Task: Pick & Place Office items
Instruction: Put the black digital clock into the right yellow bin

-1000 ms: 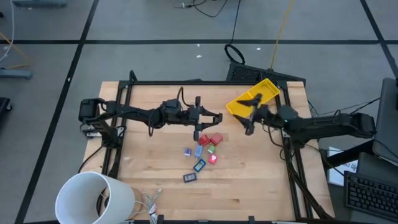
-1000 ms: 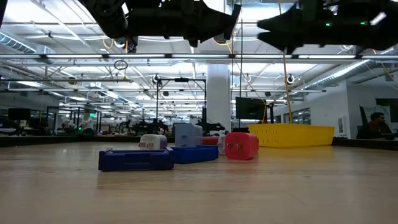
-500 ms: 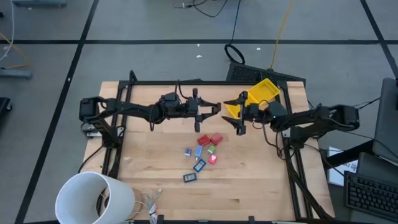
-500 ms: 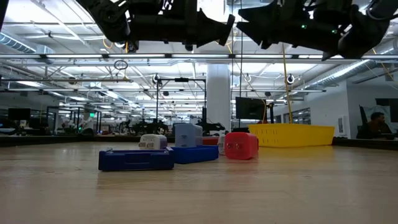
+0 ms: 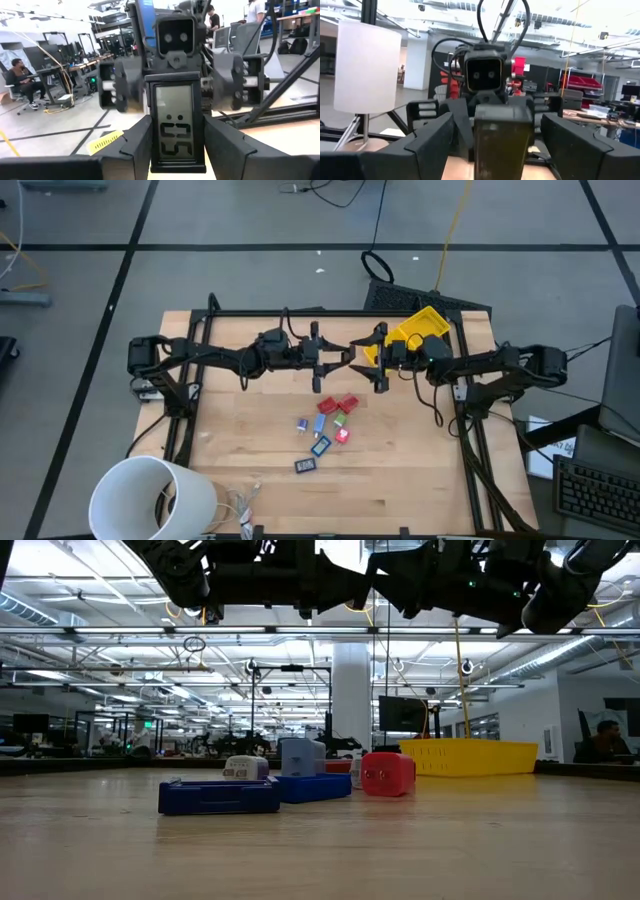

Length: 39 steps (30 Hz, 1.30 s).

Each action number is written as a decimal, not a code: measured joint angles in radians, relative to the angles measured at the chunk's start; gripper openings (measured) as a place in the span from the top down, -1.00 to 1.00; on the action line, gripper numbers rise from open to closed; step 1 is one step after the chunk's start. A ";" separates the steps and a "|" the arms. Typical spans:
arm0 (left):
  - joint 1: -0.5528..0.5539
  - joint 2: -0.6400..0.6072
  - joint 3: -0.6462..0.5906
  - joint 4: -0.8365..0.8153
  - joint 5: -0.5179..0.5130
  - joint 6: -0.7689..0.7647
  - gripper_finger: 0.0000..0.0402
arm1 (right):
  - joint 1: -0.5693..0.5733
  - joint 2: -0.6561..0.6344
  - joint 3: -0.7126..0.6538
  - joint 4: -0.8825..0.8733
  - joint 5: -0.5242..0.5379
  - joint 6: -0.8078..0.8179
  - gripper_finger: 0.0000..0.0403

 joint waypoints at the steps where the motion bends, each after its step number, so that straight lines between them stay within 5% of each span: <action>1: -0.001 0.000 0.000 -0.002 0.001 -0.007 0.23 | 0.000 0.000 0.000 0.000 0.000 0.004 -0.40; 7: -0.016 0.000 0.000 -0.001 0.030 -0.021 0.32 | 0.002 0.000 0.000 -0.006 -0.002 0.029 -0.33; 14: -0.026 0.000 0.000 -0.002 -0.004 -0.026 0.18 | 0.043 0.000 0.000 -0.029 0.004 0.006 -0.21; 22: -0.027 0.000 0.000 -0.011 0.004 -0.041 0.32 | 0.060 0.000 0.000 -0.031 0.013 -0.002 -0.04; 31: -0.027 0.000 0.000 -0.018 0.003 -0.056 0.11 | 0.061 0.000 0.000 -0.041 0.012 0.008 0.24; 39: -0.026 0.000 0.001 -0.028 -0.006 -0.105 0.09 | 0.045 -0.024 0.000 -0.067 0.006 0.034 0.24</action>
